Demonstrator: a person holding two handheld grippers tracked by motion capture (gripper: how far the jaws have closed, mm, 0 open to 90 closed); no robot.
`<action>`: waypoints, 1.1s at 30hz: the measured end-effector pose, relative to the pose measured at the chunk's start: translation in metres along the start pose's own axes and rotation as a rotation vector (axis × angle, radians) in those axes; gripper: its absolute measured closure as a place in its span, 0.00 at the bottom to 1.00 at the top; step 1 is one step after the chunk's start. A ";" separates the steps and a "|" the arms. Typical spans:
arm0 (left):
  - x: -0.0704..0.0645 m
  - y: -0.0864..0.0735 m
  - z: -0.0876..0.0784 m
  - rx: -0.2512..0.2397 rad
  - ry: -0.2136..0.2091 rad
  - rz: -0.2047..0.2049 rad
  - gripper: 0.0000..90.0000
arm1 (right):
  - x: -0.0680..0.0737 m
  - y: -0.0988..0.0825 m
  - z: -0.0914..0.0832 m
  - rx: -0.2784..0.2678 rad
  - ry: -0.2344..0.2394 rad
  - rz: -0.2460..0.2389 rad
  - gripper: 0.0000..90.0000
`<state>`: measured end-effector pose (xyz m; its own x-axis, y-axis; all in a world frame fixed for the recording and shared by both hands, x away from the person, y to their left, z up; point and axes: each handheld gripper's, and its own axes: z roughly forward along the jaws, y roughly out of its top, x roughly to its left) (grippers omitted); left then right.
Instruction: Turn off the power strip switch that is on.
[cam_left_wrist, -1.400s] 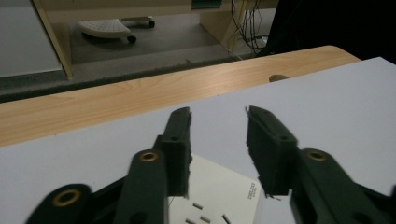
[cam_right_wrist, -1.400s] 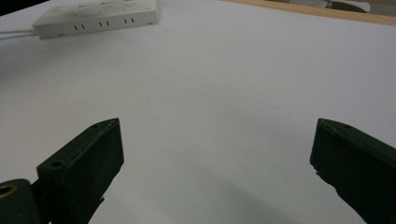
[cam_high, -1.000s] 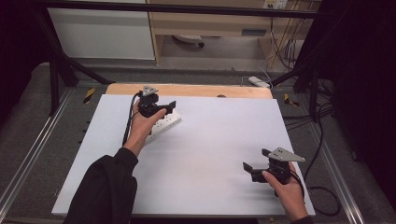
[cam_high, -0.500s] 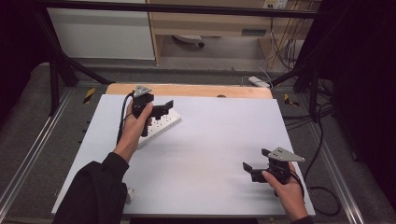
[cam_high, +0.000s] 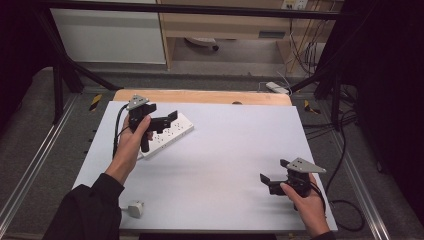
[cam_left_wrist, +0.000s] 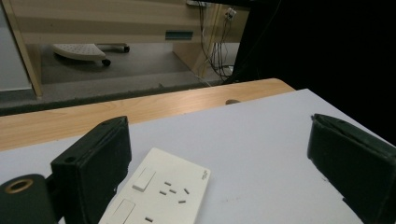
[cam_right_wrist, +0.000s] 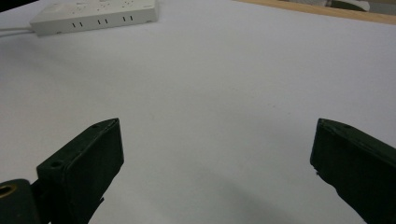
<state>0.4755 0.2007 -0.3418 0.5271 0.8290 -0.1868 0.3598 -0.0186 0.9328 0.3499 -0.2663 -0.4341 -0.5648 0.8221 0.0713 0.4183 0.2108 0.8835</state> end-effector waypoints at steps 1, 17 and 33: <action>0.000 0.000 -0.003 -0.004 0.001 0.000 0.07 | 0.000 0.000 0.000 0.000 0.000 0.000 0.03; 0.012 -0.008 -0.064 -0.048 0.040 -0.011 0.06 | 0.000 0.000 0.000 0.004 -0.004 -0.003 0.03; 0.009 -0.033 -0.122 -0.074 0.031 0.006 0.06 | 0.001 -0.001 0.000 0.009 -0.015 -0.005 0.03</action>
<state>0.3741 0.2768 -0.3362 0.5048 0.8459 -0.1721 0.2979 0.0164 0.9545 0.3491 -0.2660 -0.4350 -0.5560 0.8290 0.0602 0.4224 0.2195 0.8794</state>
